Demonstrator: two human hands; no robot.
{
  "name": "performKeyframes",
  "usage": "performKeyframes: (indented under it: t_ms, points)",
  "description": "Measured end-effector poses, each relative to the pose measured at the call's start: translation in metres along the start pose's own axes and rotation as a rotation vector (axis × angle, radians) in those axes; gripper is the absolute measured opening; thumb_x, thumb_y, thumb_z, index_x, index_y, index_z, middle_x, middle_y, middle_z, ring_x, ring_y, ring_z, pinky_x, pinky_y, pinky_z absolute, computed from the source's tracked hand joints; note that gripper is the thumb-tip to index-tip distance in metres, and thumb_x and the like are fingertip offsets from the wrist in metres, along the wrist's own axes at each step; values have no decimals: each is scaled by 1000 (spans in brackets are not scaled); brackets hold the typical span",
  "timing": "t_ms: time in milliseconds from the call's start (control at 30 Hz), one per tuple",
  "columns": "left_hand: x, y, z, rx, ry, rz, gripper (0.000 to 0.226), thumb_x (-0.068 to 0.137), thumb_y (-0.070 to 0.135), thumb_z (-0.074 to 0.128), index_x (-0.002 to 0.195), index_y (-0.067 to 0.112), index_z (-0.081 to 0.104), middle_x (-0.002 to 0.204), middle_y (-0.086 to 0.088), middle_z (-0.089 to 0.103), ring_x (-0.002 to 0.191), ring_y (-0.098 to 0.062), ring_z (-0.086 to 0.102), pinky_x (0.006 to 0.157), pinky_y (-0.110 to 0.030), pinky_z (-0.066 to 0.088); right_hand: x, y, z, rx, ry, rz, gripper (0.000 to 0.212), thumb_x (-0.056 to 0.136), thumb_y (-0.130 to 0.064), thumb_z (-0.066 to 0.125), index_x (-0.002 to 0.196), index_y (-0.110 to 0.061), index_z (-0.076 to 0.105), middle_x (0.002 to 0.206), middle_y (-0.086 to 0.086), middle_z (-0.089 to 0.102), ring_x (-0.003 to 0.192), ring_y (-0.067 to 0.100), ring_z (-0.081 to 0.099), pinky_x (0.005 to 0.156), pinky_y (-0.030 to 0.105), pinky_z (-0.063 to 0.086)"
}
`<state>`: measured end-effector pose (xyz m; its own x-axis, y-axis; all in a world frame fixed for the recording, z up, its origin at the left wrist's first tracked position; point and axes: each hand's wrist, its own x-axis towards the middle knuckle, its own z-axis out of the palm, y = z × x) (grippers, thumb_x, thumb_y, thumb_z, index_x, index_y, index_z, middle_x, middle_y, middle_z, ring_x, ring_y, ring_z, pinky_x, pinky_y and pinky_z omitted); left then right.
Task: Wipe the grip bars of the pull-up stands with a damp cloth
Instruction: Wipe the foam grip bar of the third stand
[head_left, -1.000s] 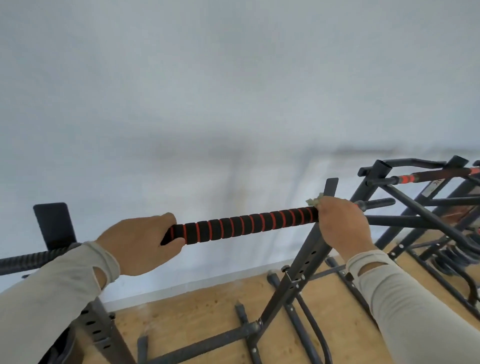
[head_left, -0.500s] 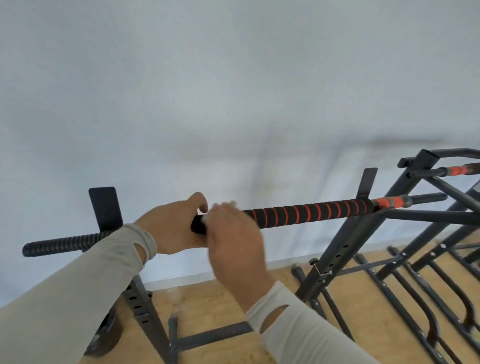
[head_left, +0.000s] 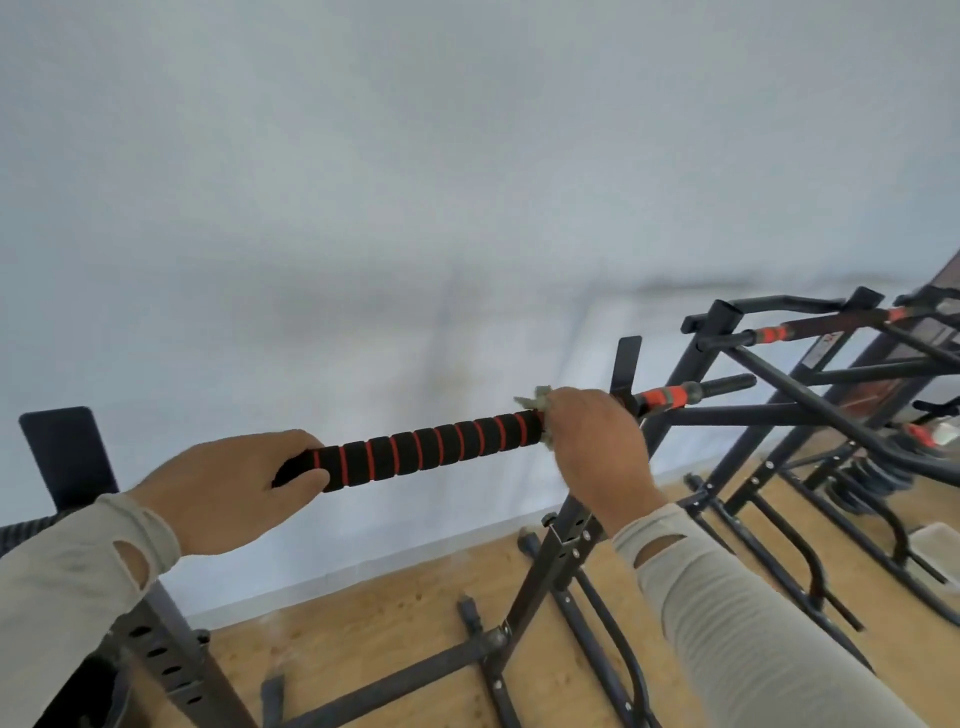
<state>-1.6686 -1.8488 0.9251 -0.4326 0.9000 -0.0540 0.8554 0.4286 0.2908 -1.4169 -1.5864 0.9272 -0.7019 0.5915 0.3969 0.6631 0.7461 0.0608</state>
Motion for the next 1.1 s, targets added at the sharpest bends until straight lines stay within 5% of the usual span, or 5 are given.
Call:
performKeyframes:
  t_ms: [367,633,767,900,1100]
  points:
    - [-7,0,6,-30,131,34,30,89,59,60,113,53,42,103,23,53,80,-2,60,78,-27,51,5,16,-6,144,48,406,20,103,-16,48,101,-16,68,75,1,64,70,23,64,63,35,56]
    - [-3,4,3,-116,88,-46,35,82,55,72,106,42,50,103,21,54,87,-3,58,77,-26,45,-17,-162,-6,371,192,-130,22,80,-4,60,70,-24,55,64,-8,55,61,14,54,64,27,47]
    - [-3,4,0,-123,83,-26,19,81,45,67,93,34,57,92,13,58,83,-11,61,76,-29,50,-23,-216,11,543,175,-321,21,88,-9,50,90,-15,69,89,3,72,88,22,66,98,33,48]
    - [-7,4,-5,-127,50,-25,18,88,53,57,94,37,61,91,13,59,78,-7,62,76,-34,53,-20,-171,19,456,226,-414,24,97,-10,51,109,-15,71,107,1,74,104,21,66,99,35,50]
    - [-11,3,-5,-84,27,3,12,95,51,52,99,41,57,93,16,57,77,-4,60,74,-25,49,-1,-48,8,142,187,-126,16,83,-9,76,92,-19,69,74,-8,64,65,15,58,61,23,42]
